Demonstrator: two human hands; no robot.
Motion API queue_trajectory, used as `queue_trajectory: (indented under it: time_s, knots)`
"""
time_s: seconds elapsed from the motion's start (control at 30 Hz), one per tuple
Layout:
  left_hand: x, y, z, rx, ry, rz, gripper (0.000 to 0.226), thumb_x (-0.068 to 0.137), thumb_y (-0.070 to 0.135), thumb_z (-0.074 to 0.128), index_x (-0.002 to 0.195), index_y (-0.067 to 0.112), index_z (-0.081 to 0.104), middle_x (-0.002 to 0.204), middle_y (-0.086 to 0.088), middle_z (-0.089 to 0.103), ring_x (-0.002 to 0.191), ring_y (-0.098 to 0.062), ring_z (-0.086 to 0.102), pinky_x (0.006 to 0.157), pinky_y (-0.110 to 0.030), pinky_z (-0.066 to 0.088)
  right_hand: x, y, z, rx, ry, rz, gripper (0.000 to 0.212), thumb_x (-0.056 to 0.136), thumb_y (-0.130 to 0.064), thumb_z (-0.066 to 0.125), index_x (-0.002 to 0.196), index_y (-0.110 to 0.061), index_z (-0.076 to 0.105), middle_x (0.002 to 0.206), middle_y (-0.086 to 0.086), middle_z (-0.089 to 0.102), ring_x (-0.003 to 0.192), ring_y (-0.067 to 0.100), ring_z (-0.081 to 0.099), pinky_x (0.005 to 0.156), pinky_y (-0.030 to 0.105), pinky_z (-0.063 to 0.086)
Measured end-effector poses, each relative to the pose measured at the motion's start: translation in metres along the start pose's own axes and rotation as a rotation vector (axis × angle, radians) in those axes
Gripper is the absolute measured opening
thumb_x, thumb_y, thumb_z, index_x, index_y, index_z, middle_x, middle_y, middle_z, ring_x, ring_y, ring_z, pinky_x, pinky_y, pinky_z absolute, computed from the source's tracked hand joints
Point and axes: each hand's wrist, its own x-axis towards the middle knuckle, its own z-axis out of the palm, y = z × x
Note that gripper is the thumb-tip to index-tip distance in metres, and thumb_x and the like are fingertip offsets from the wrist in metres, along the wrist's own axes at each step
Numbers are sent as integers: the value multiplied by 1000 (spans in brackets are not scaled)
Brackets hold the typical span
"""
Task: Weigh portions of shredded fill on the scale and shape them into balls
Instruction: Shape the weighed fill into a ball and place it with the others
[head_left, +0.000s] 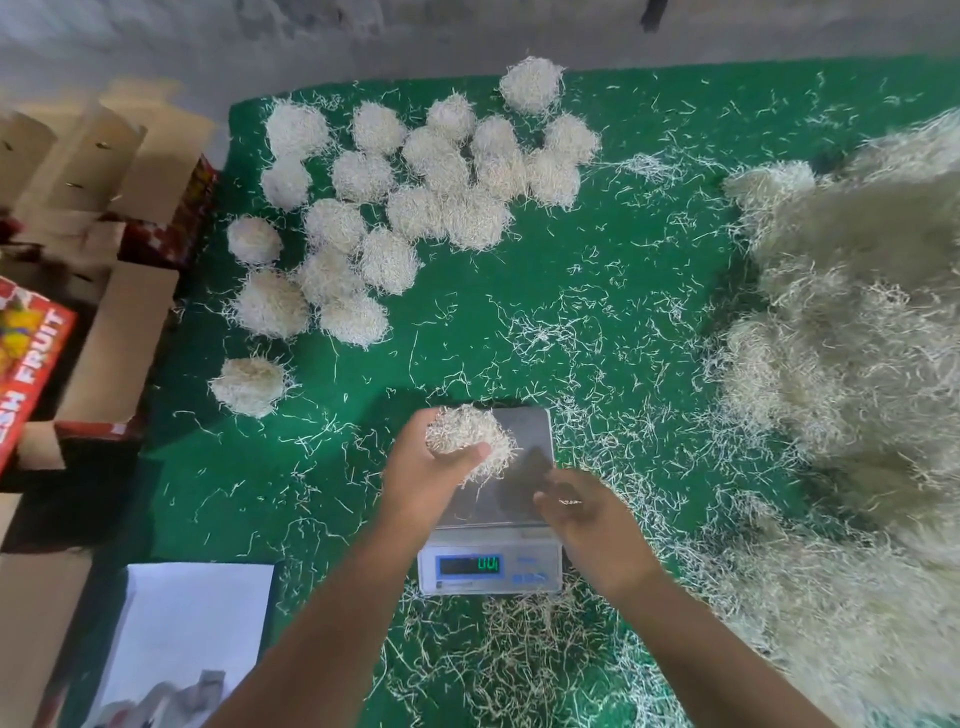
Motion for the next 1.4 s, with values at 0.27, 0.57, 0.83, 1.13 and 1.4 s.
queue_trajectory:
  time_s: [0.27,0.57,0.83,1.13,1.4]
  knots:
    - [42,23,20,243,-30,181,67,80,44,87,139,30,59,134,3,52,117,-10,53,91,-22,38,0,11,0,54,10,31,13,105,-29,65,116,-26,70,110,-7,74,92,9,69,81,27,58]
    - [35,8,-22,729,-482,116,41,75,20,86,112,20,69,108,3,68,92,-19,68,75,-36,57,2,19,-5,127,-14,23,12,105,-19,64,113,-22,72,96,-2,76,76,5,72,69,19,56]
    - [13,-22,-105,1085,-405,9,51,76,17,82,122,33,65,119,7,62,99,-13,63,81,-27,55,3,22,-9,140,-11,51,14,107,-32,61,109,-25,73,89,-13,79,77,-2,72,69,19,52]
    - [15,26,-15,353,-253,90,76,84,39,80,152,28,47,155,8,48,127,-9,51,97,-29,38,-7,19,-13,123,-27,50,19,107,-37,60,115,-26,74,99,-8,80,90,10,75,78,30,58]
    - [-1,10,12,462,-47,169,75,87,60,74,146,20,53,149,-6,50,133,-26,54,110,-40,45,-19,29,-26,75,24,86,14,105,-35,61,106,-30,74,90,-15,78,85,27,74,79,32,56]
